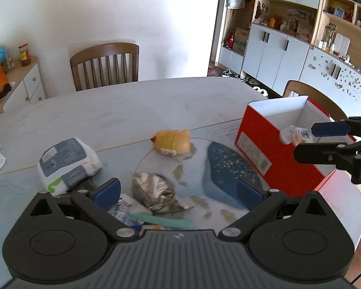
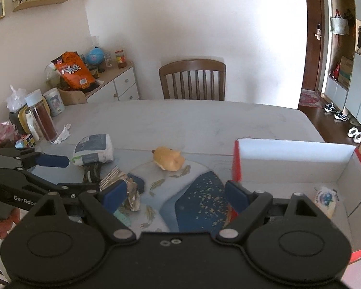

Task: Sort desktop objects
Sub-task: 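Withdraw both tools from the box back toward the table items, then grasp the silver foil wrapper with the right tool while the left grasps the blue biscuit pack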

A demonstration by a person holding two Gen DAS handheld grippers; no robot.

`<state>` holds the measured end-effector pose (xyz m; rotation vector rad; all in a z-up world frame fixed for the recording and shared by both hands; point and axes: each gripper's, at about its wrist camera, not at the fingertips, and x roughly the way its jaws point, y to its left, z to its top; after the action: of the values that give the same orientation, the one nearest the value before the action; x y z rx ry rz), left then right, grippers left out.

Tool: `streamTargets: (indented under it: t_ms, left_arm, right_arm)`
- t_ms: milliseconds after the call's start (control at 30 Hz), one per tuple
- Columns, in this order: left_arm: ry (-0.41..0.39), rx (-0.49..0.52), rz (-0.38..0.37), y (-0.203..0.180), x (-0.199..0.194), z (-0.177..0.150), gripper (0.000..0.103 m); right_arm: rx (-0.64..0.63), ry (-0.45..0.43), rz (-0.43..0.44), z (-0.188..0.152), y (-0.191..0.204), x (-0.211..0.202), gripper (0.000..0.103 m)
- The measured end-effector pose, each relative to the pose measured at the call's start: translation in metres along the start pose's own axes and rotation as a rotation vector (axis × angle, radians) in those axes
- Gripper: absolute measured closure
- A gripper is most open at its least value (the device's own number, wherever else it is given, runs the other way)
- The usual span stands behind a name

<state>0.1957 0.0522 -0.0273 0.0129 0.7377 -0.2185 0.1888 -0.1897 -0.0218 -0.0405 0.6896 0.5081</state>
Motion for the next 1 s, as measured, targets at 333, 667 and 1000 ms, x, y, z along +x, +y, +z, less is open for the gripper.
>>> streamTargets:
  t_ms: [333,667,1000]
  left_arm:
    - [0.02,-0.024,0.026,0.027,0.0,-0.023,0.001]
    - [0.061,-0.031,0.048,0.051,0.005,-0.045,0.001]
    - [0.1,-0.012,0.027,0.053,0.028,-0.063,0.001]
  right_arm:
    - [-0.022,0.026,0.019,-0.007,0.025,0.019,0.014]
    - [-0.02,0.042,0.032,-0.008,0.04,0.039,0.014]
    - [-0.038,0.061,0.043,-0.007,0.058,0.067,0.014]
